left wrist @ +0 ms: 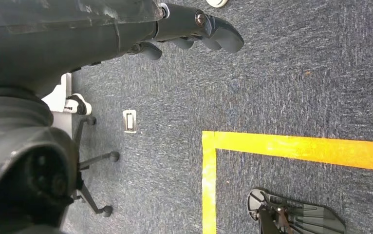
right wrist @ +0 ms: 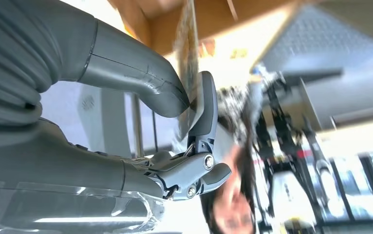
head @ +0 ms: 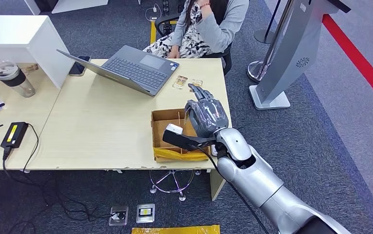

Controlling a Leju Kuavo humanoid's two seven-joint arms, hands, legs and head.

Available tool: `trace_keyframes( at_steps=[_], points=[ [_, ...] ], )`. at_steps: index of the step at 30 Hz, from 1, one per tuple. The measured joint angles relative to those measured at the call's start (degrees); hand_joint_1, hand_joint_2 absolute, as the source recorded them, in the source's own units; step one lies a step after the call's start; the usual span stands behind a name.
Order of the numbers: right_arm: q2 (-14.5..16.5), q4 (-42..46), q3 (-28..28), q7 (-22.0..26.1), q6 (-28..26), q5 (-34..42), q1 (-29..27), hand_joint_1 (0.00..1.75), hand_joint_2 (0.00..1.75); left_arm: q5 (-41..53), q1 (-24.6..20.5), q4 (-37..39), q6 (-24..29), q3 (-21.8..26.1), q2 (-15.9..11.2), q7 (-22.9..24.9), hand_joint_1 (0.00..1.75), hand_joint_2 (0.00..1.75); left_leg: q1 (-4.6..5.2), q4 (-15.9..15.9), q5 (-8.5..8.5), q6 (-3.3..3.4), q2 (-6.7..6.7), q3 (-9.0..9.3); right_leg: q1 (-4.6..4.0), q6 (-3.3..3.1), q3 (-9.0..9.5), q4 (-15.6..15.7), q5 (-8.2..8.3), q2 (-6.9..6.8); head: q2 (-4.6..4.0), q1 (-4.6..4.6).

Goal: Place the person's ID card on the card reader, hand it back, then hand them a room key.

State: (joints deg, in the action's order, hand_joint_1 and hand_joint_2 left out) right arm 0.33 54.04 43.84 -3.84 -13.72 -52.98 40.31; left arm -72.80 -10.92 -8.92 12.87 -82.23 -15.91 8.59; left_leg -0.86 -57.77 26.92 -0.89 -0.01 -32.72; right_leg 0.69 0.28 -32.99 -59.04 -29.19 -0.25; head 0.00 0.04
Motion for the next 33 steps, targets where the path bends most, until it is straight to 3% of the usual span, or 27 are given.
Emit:
trace_keyframes(
  at_steps=[7, 17, 23, 33],
  points=[
    [-0.1, 4.9, -1.3, 1.5, -0.8, 0.0, 1.6, 1.75, 1.75, 0.0, 0.0, 0.0, 0.0, 0.0, 0.0, 0.0, 0.0, 0.0, 0.0, 0.0, 0.0, 0.0, 0.0, 0.0, 0.0, 0.0, 0.0, 0.0, 0.0, 0.0, 0.0, 0.0],
    [1.4, 6.5, -2.0, 4.9, 0.6, 8.8, 3.0, 1.75, 1.75, -0.2, 0.0, 0.0, -0.1, 0.0, 0.1, 0.0, 0.0, 0.0, 0.0, 0.0, 0.0, 0.0, 0.0, -0.02, 0.0, 0.0, 0.01, 0.0, 0.0, -0.01, 0.0, 0.0],
    [3.3, -2.1, -2.1, 8.4, -3.7, 9.2, 10.4, 1.75, 1.75, 1.1, -0.1, 0.0, -0.8, -0.8, 0.1, -0.5, 0.0, 0.0, 0.0, 0.0, -0.01, 0.01, 0.01, -0.02, 0.0, 0.0, 0.0, 0.0, 0.0, -0.01, 0.0, 0.01],
    [6.0, -15.6, -2.3, 7.6, -3.9, 6.3, 16.9, 1.75, 1.75, 2.6, -0.1, 0.0, -1.8, -2.7, 0.4, -1.5, 0.0, 0.0, 0.0, 0.0, -0.01, 0.0, 0.01, -0.03, 0.0, 0.0, -0.01, 0.0, 0.0, -0.01, 0.0, 0.0]
  ],
)
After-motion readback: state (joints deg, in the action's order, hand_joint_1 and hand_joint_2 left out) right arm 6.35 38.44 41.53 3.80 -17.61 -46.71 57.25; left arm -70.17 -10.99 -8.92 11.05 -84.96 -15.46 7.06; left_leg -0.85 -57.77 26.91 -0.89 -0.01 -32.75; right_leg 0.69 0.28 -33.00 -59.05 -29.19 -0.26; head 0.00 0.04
